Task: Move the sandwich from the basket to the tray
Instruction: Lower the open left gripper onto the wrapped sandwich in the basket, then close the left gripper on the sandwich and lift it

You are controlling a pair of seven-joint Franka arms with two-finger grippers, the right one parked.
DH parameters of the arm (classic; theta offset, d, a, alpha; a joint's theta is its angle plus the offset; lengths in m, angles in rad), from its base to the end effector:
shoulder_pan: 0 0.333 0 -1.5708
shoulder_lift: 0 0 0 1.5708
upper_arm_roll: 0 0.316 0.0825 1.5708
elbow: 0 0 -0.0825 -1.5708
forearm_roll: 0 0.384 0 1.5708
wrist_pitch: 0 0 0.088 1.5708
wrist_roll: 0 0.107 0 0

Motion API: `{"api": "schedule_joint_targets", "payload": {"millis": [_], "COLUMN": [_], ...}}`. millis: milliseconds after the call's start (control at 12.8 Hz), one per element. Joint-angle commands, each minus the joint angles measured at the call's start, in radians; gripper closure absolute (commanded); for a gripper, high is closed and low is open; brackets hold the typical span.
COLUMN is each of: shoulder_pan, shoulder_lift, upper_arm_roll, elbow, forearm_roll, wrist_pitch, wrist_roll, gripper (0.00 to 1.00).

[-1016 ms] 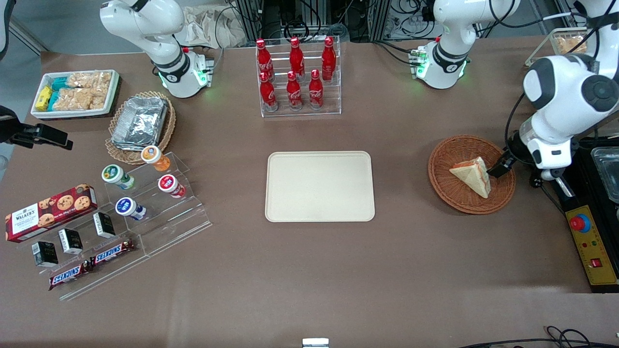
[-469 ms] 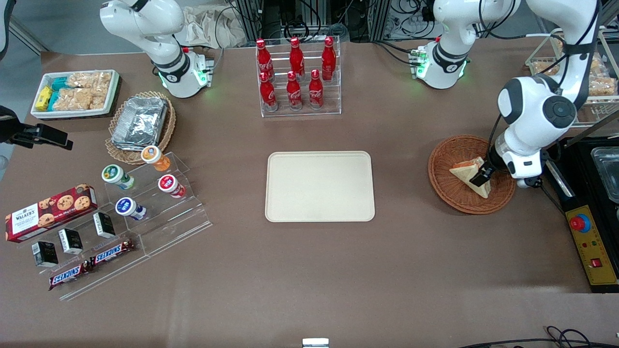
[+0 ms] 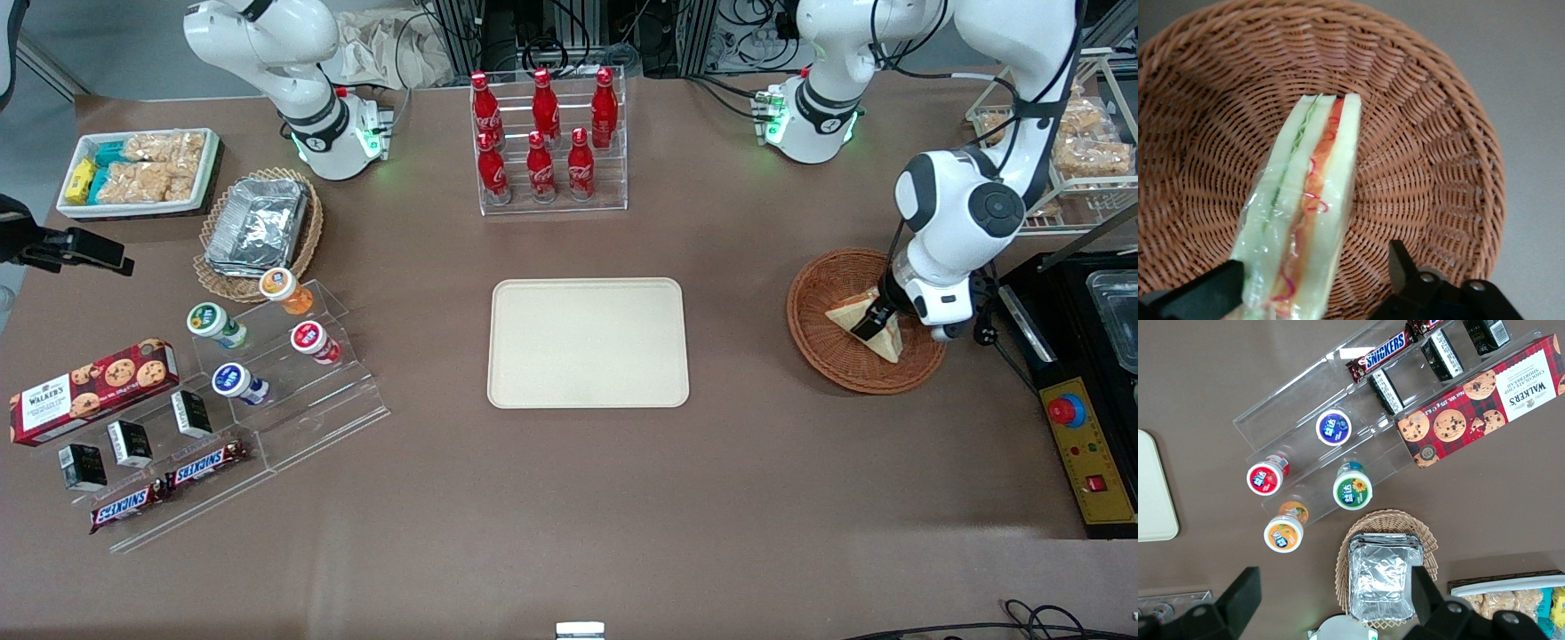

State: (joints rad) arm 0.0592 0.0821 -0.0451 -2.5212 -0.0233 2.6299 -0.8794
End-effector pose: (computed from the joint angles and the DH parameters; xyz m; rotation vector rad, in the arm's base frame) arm 0.4666 0.0069 0.2492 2.7966 1.3749 0.0277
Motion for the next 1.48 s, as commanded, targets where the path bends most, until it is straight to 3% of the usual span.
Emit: {"api": "schedule_joint_targets", "payload": {"millis": [0,78,156,391,859,1172,1406], "shoulder_pan": [-0.004,-0.004,-0.006,-0.007,-0.007,-0.007,-0.009], "shoulder_lift": [0.005,0.004,-0.001,-0.031,-0.152,-0.150,-0.148], "upper_arm_roll": [-0.001,-0.001,-0.001,-0.015,-0.032,-0.082,-0.145], "elbow": [-0.021,-0.018,-0.014,-0.002,0.146,0.468,0.651], "forearm_roll": [-0.003,-0.003,-0.003,-0.004,0.014,0.016,0.011], "wrist_pitch": [0.050,0.045,0.041,0.027,-0.296,-0.679,-0.783], "wrist_roll": [-0.021,-0.021,-0.023,-0.021,-0.004,-0.016,-0.018], "gripper": [0.43,0.78,1.00,1.00,1.00,1.00,1.00]}}
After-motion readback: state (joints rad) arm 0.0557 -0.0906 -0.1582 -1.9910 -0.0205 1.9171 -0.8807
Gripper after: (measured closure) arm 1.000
